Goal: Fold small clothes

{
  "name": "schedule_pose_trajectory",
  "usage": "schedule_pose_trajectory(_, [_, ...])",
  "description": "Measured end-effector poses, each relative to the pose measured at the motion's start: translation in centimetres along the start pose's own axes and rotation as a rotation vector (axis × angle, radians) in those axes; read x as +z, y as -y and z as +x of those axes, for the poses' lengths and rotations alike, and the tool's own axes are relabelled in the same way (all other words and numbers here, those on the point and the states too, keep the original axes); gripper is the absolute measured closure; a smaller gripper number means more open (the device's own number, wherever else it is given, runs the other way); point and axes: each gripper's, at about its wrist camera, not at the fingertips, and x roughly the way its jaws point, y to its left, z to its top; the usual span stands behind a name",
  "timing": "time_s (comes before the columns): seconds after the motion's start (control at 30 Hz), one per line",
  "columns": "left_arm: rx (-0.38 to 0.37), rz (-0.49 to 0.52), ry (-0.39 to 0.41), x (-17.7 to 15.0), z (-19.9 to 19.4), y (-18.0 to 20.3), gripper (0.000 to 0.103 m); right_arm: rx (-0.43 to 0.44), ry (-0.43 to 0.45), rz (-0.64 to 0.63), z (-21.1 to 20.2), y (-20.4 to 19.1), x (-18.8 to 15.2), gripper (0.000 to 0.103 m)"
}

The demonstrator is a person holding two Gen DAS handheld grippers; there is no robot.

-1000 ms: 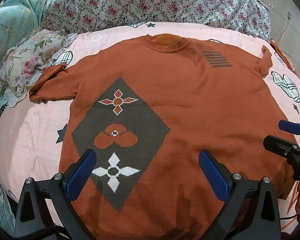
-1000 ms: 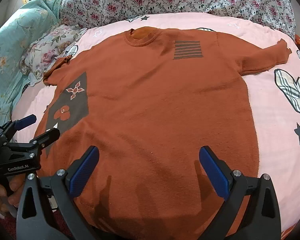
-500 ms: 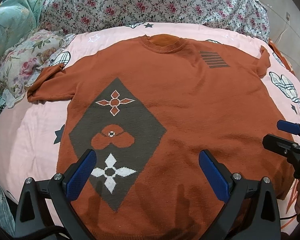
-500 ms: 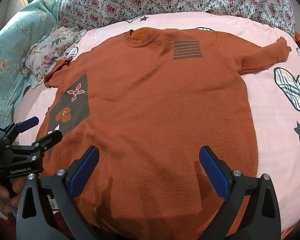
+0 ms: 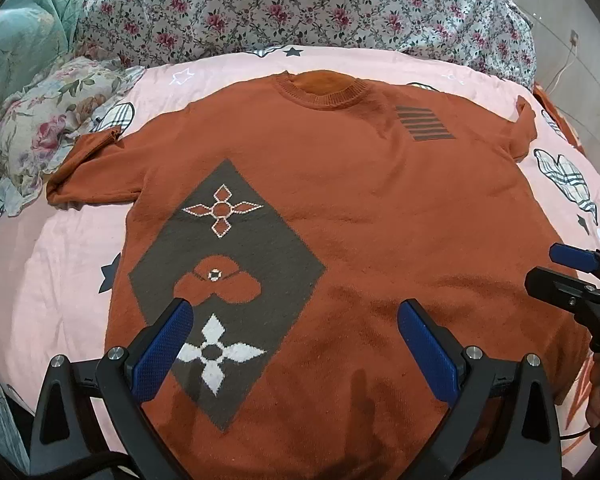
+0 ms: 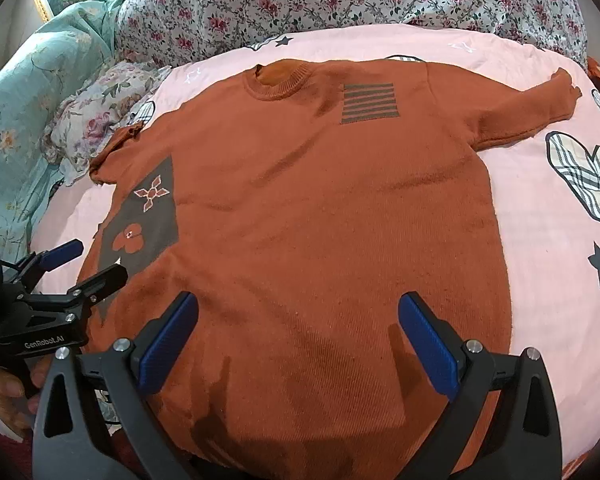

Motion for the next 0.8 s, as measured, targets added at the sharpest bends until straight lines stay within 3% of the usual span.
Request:
schedule_pose_trajectory(0.23, [-0.010, 0.004, -0.023, 0.5, 0.6, 0.1, 0.001, 0.015, 0.009, 0.010, 0.1, 0.5, 0.5, 0.003])
schedule_pose_trajectory(0.4, [-0.060, -0.026, -0.059, 0.8, 1.4, 0.1, 0.001, 0.025, 0.008, 0.035, 0.3, 1.5, 1.0, 0.003])
schedule_pose_trajectory(0.8, [-0.074, -0.038, -0.025, 3.0, 2.9, -0.5, 0.001, 0.068, 0.041, 0.158, -0.2, 6.5, 3.5, 0.003])
